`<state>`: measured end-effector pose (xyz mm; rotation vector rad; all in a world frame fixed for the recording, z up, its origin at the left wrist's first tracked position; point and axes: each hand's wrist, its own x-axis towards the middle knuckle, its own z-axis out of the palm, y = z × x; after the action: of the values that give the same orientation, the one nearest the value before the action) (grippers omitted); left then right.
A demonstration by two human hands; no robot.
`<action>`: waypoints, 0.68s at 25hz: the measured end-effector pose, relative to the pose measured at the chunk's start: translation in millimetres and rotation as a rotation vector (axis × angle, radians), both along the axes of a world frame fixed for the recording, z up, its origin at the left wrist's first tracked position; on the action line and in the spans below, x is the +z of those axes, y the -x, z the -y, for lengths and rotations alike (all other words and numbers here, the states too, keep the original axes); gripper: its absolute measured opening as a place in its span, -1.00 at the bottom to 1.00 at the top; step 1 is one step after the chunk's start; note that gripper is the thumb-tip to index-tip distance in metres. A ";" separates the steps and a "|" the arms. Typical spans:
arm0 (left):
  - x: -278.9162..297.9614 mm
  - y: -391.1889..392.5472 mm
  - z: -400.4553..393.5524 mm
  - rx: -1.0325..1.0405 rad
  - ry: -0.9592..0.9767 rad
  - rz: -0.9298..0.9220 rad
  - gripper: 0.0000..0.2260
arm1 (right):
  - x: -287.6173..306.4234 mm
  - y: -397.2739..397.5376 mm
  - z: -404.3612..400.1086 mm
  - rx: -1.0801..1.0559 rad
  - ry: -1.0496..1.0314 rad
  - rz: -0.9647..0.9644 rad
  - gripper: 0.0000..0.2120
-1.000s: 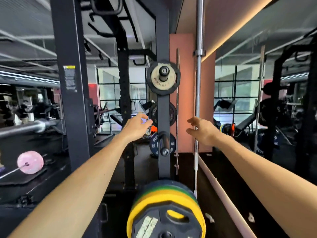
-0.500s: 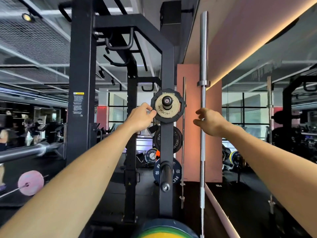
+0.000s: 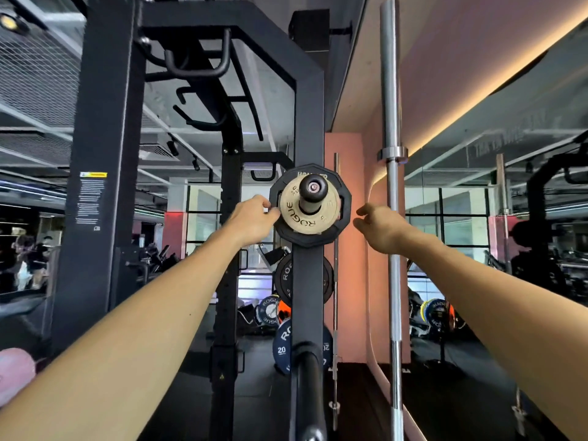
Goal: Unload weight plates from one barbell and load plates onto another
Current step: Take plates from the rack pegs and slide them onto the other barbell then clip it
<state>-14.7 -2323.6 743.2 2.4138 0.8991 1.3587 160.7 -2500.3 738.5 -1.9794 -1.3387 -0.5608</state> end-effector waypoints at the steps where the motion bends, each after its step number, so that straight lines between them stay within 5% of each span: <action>1: 3.3 -11.1 -12.5 -0.014 -0.004 0.000 -0.61 | 3.6 -7.5 -16.1 0.004 -0.011 0.003 -0.68; 5: 19.7 -54.5 -47.1 -0.091 -0.055 0.018 -0.64 | 18.7 -33.1 -70.4 0.014 -0.046 -0.013 -0.71; 11: 25.6 -88.0 -64.1 0.060 -0.149 0.079 -0.59 | 26.2 -55.2 -107.6 0.061 -0.235 -0.139 -0.57; 17: 33.1 -71.2 -46.4 -0.044 -0.013 0.026 -0.59 | 30.7 -43.1 -85.2 0.175 -0.170 -0.310 -0.63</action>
<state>56.5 -2277.3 776.4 2.4046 0.8284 1.3810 203.7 -2415.2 769.2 -1.7099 -1.2123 -0.2618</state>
